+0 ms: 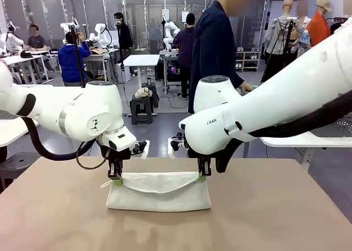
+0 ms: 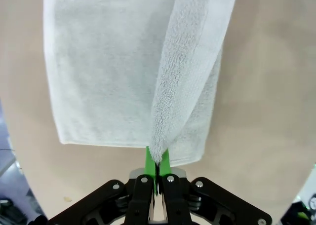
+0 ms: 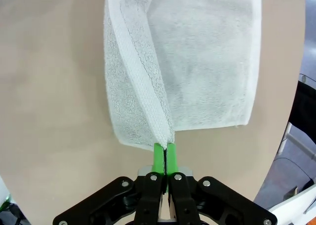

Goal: Fold the towels and place them in the basket.
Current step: When a person lays out a Towel with hook on the table, fold it in half twice.

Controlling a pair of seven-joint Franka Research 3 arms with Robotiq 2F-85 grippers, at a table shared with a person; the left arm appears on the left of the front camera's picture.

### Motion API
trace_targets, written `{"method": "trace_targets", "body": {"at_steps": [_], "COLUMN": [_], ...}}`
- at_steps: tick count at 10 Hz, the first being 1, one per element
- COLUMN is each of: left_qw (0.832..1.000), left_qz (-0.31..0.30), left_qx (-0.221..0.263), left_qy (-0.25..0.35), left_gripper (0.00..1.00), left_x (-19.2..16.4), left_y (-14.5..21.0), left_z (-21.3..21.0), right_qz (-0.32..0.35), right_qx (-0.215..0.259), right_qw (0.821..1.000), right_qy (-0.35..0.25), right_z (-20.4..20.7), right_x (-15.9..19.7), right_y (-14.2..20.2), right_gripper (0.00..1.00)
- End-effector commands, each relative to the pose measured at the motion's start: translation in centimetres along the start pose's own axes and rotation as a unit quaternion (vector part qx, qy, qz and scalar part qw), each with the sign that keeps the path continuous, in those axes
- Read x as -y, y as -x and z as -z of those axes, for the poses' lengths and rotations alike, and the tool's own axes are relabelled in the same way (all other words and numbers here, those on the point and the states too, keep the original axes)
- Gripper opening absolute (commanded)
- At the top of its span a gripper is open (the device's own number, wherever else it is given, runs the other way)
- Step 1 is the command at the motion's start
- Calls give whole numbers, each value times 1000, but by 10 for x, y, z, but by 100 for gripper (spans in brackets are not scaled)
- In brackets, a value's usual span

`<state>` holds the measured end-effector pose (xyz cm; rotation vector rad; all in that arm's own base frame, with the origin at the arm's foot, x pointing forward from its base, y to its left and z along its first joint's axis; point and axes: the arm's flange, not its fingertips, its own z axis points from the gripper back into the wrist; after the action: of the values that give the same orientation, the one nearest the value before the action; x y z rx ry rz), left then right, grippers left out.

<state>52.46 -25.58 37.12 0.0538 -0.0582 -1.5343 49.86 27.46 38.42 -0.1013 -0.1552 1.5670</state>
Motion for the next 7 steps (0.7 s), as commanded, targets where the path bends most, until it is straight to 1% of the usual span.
{"method": "trace_targets", "body": {"at_steps": [1, 4, 7], "left_qw": [1000, 1000, 1000], "left_qz": [-3, -12, -12], "left_qx": [-22, -26, -12], "left_qy": [1, -7, -9], "left_gripper": [3, 3, 3], "left_x": [-26, -55, -69], "left_y": [-4, 3, 6], "left_z": [-2, 9, 29], "right_qz": [-16, -13, -8], "right_qx": [-1, -4, -2], "right_qw": [1000, 1000, 1000], "right_qy": [8, 19, 16], "right_z": [14, 29, 45], "right_x": [28, 59, 72], "right_y": [-4, -1, -3], "right_gripper": [2, 2, 2]}}
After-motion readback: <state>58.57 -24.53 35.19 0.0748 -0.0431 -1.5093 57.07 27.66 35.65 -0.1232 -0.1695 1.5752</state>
